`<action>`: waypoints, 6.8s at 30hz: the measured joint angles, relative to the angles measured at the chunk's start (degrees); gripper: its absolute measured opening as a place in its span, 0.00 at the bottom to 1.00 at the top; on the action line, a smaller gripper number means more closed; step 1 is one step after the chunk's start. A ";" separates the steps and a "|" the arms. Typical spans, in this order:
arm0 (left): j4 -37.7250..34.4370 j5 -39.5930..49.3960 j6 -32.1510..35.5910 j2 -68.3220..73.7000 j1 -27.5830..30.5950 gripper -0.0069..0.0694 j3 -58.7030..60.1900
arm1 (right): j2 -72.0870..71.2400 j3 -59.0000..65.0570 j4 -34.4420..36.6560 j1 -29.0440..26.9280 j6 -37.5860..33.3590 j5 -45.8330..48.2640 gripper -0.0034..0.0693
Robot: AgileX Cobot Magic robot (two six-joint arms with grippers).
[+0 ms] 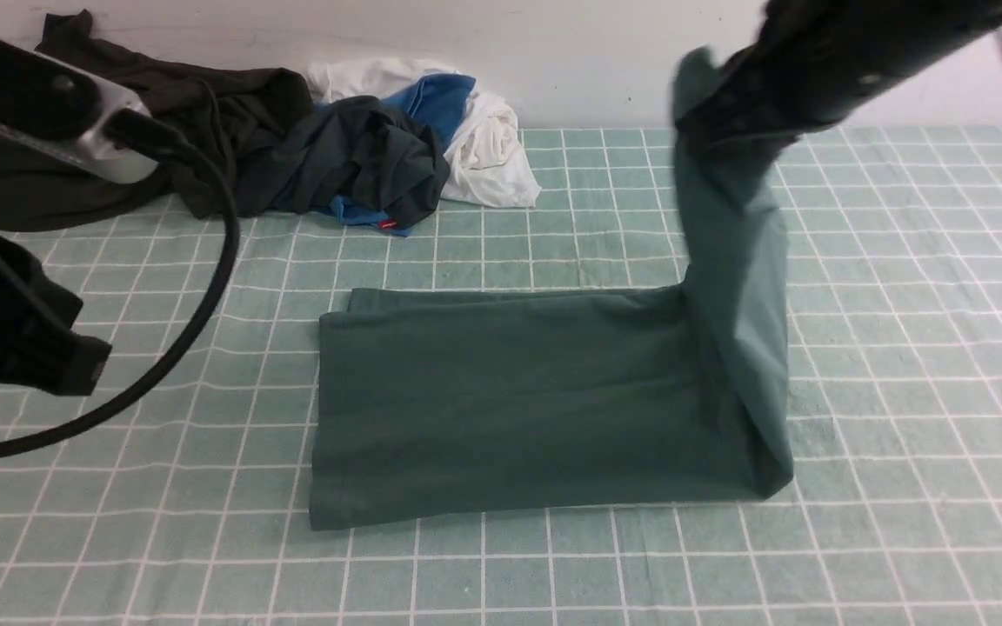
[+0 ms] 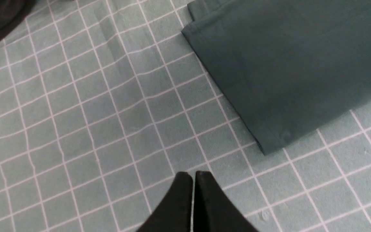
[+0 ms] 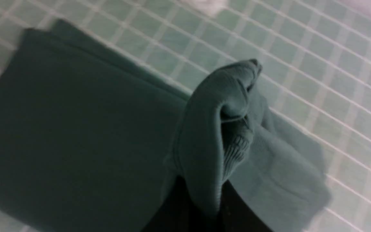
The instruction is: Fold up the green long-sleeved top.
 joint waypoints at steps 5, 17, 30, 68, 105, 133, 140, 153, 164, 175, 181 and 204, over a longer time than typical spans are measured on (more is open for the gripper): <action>0.06 3.72 0.00 -3.89 0.00 0.09 0.11 | 11.63 -6.12 4.73 8.14 0.00 -3.09 0.10; 0.06 8.15 0.00 -6.44 0.00 0.09 0.20 | 27.08 -16.14 14.85 13.06 -1.73 -8.08 0.23; 0.10 5.14 -0.28 -9.79 0.00 0.09 6.32 | 22.98 -22.73 2.69 9.50 -3.21 11.77 0.59; 0.17 -4.25 -7.29 -50.24 0.00 0.09 34.51 | -64.32 49.71 3.64 9.27 -2.96 -22.08 0.03; 0.00 -4.25 -7.40 -50.24 0.00 0.09 34.51 | -97.40 100.70 3.04 -26.80 10.70 -52.98 0.03; 0.00 -4.26 -7.40 -50.24 0.00 0.09 34.51 | -100.81 101.21 -3.84 -33.48 16.94 -39.09 0.03; 0.00 -4.26 -7.40 -50.24 0.00 0.09 34.51 | -100.81 101.21 -3.84 -33.48 16.94 -39.09 0.03; 0.22 -4.26 -7.40 -50.24 0.00 0.09 34.51 | -100.81 101.21 -3.84 -33.48 16.94 -39.07 0.03; -4.42 -26.59 -5.30 -51.12 6.80 0.09 43.15 | -100.81 101.21 -3.84 -33.48 16.42 -39.02 0.03; -8.94 -49.16 0.88 -56.70 22.73 0.09 63.92 | -100.81 101.14 -3.84 -33.48 15.67 -38.82 0.03; -4.36 -42.62 -7.34 -56.70 20.31 0.09 64.21 | -100.81 101.14 -3.84 -33.48 15.67 -38.76 0.03; -4.53 -40.24 -7.00 -56.70 19.89 0.09 63.76 | -100.81 101.14 -3.84 -33.48 15.60 -38.70 0.03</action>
